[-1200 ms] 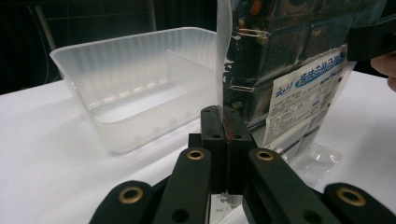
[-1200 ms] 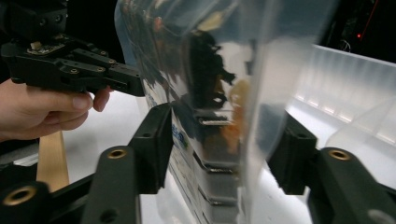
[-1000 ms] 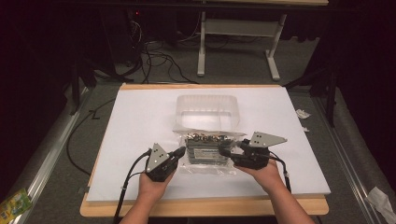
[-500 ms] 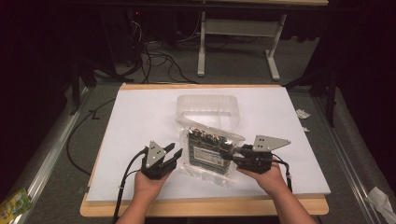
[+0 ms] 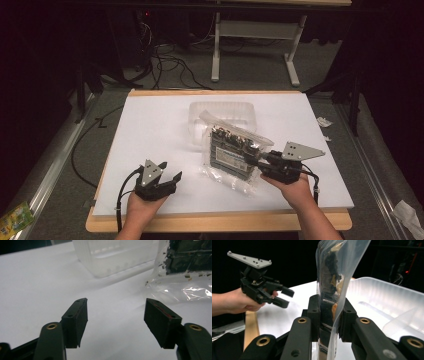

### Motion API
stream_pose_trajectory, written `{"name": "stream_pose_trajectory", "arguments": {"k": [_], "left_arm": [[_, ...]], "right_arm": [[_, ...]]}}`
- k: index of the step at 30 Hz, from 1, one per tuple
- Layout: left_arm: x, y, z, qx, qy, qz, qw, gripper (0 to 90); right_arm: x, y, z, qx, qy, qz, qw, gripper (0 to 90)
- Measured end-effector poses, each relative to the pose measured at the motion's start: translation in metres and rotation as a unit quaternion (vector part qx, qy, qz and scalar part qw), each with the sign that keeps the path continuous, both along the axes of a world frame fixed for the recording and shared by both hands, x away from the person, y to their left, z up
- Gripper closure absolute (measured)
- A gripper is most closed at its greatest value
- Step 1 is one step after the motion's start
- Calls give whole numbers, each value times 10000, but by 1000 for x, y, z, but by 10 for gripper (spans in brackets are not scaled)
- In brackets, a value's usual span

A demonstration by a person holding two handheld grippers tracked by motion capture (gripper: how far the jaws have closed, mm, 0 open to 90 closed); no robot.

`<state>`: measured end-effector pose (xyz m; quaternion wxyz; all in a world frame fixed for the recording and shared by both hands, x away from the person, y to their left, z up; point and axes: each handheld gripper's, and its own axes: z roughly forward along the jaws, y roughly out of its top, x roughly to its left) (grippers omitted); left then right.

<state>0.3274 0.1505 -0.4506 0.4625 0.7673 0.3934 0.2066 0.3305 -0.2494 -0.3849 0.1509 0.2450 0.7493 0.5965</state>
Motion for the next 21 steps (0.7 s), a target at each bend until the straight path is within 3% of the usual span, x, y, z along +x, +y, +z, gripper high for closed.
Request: {"name": "stream_pose_trajectory", "arguments": {"k": [13, 21], "left_arm": [[9, 6, -2, 125, -77, 40, 9999, 313], [8, 5, 0, 153, -144, -12, 9998, 312]], "right_arm": [[-1, -17, 21, 102, -324, -653, 9973, 764], [6, -23, 37, 175, -395, -878, 9952, 764]]}}
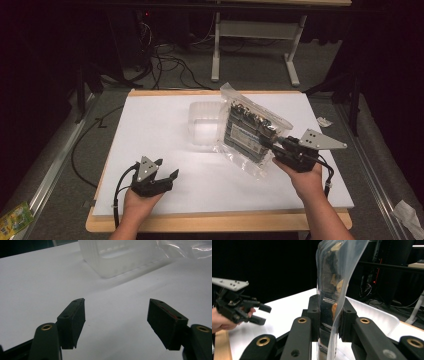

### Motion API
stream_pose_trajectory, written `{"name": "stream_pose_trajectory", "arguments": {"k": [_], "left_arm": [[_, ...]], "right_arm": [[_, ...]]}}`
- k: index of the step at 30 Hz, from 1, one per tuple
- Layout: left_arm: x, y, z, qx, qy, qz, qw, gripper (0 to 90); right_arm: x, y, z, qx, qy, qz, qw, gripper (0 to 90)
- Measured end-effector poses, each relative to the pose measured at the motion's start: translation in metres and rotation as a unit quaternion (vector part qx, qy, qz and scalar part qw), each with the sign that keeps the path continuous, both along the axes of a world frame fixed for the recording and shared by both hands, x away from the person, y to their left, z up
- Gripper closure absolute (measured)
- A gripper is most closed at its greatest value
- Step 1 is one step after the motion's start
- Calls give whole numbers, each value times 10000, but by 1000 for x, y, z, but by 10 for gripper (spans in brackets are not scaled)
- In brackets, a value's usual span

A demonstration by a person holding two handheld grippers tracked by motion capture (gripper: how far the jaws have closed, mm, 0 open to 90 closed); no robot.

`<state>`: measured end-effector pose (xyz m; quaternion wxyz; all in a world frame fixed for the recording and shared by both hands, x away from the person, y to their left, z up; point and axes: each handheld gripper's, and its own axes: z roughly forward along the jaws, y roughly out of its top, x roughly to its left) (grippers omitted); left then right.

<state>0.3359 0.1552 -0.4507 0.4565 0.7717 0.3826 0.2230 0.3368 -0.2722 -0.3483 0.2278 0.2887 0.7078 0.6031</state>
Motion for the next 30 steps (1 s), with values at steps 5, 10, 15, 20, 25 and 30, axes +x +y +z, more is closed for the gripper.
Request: {"name": "stream_pose_trajectory", "arguments": {"k": [5, 10, 15, 20, 25, 30], "left_arm": [[-2, 0, 2, -12, -32, -51, 10000, 311], [-6, -4, 3, 58, -96, -131, 9999, 306], [-8, -5, 6, 26, -135, -201, 9997, 307], [-11, -6, 9, 10, -201, -243, 9995, 306], [-10, -5, 8, 2, -158, -228, 9996, 307], [-11, -4, 9, -14, -163, -239, 9996, 307]], "right_arm": [[9, 2, 7, 131, 33, -90, 9999, 764], [18, 5, 14, 217, -21, -205, 9996, 764], [31, 9, 16, 307, 14, -275, 9992, 764], [48, 15, 17, 199, -9, -318, 9993, 764], [63, 20, 16, 209, 31, -327, 9992, 764], [76, 26, 19, 216, -34, -317, 9993, 764]]}}
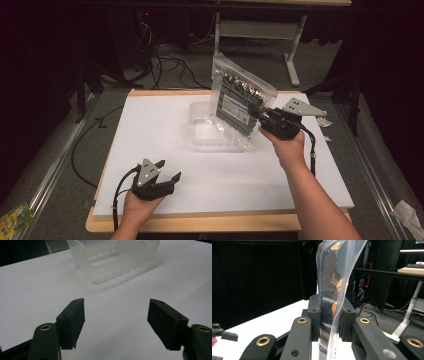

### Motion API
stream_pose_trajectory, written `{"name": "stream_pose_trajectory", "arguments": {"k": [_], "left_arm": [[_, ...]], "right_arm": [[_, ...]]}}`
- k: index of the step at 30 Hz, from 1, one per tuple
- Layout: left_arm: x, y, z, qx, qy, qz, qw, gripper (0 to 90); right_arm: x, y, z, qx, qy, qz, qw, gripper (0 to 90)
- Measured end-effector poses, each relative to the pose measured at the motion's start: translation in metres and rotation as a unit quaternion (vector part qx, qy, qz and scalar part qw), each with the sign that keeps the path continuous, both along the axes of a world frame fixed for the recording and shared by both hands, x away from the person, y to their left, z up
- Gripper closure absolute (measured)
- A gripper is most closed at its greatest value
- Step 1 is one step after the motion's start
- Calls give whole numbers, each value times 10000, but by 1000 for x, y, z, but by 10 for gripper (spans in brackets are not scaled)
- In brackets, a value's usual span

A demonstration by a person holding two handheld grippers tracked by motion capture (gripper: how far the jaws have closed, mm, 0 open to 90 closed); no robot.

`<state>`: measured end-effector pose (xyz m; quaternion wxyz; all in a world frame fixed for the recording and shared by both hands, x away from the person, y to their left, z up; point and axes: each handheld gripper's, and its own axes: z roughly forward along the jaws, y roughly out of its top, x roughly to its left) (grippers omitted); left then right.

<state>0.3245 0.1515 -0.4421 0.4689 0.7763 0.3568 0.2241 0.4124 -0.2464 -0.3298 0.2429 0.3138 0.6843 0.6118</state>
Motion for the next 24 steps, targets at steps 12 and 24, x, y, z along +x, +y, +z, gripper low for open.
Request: {"name": "stream_pose_trajectory", "arguments": {"k": [12, 24], "left_arm": [[1, 2, 0, -41, 16, 10, 10000, 308], [2, 2, 0, -33, 27, -10, 10000, 307]], "right_arm": [[25, 14, 2, -5, 52, -128, 9999, 764], [51, 31, -6, -93, 163, -154, 9997, 764]]}}
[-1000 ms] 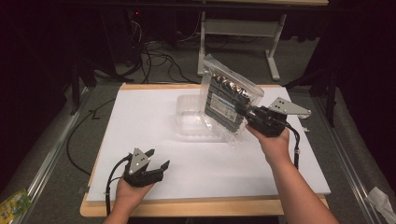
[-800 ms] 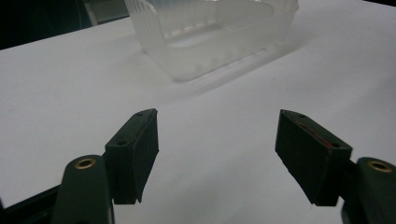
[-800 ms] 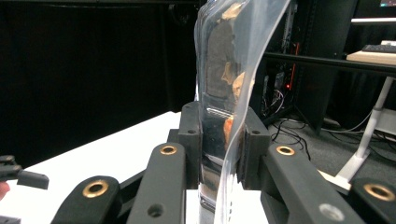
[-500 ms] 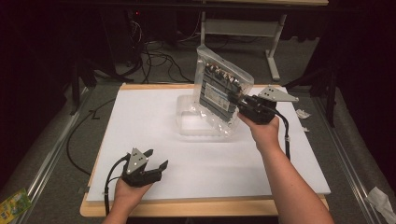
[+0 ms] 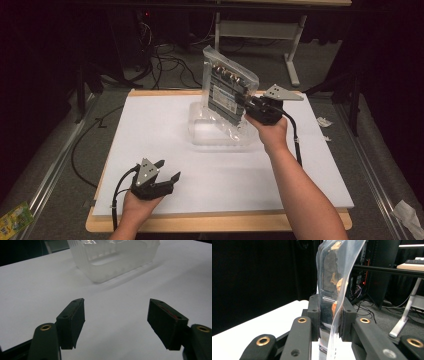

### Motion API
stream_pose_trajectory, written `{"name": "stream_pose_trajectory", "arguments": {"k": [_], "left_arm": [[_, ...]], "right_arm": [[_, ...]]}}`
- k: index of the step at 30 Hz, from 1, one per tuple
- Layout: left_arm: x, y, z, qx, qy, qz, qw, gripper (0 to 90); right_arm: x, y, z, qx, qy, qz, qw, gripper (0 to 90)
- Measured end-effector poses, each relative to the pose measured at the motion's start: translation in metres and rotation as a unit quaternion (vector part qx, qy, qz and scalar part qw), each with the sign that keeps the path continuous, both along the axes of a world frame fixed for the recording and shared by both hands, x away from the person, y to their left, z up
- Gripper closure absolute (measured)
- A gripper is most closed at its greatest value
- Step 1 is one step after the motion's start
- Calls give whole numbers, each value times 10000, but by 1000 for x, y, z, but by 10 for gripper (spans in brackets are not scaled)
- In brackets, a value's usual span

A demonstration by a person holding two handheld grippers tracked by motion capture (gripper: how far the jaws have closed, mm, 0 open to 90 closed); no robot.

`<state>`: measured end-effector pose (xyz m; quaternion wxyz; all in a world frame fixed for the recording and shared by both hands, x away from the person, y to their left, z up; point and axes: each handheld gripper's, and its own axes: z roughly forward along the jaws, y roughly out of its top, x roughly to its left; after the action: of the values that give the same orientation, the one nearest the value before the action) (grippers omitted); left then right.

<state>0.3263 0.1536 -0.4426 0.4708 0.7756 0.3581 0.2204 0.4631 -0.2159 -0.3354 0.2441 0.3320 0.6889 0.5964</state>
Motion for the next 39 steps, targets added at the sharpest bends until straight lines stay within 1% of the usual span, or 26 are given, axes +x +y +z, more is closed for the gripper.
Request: {"name": "stream_pose_trajectory", "arguments": {"k": [7, 11, 15, 16, 20, 25, 27, 30, 32, 39], "left_arm": [[1, 1, 0, -17, 6, -2, 10000, 307], [1, 1, 0, -8, 3, -10, 10000, 307], [1, 1, 0, -5, 4, -18, 10000, 306], [1, 1, 0, -3, 2, -21, 10000, 306], [2, 1, -1, 16, 7, -22, 10000, 306], [2, 0, -1, 8, 14, -22, 10000, 306], [2, 0, -1, 11, 19, -22, 10000, 306], [2, 0, -1, 27, 14, -19, 10000, 306], [2, 0, -1, 45, 31, -30, 10000, 306], [3, 0, -2, 48, 49, -33, 10000, 306]], "right_arm": [[9, 8, -1, 12, -15, 16, 10000, 764], [15, 15, -4, -52, 18, 18, 10000, 764], [18, 18, -6, -52, 50, 14, 10000, 764], [20, 20, -9, -55, 92, 14, 9999, 764], [24, 22, -13, -119, 145, 8, 9998, 764], [29, 24, -17, -109, 183, 3, 9998, 764], [29, 25, -18, -117, 162, 14, 9998, 764], [32, 27, -22, -176, 203, -1, 9996, 764], [34, 27, -23, -155, 230, 1, 9996, 763], [38, 29, -28, -227, 293, -21, 9993, 764]]}}
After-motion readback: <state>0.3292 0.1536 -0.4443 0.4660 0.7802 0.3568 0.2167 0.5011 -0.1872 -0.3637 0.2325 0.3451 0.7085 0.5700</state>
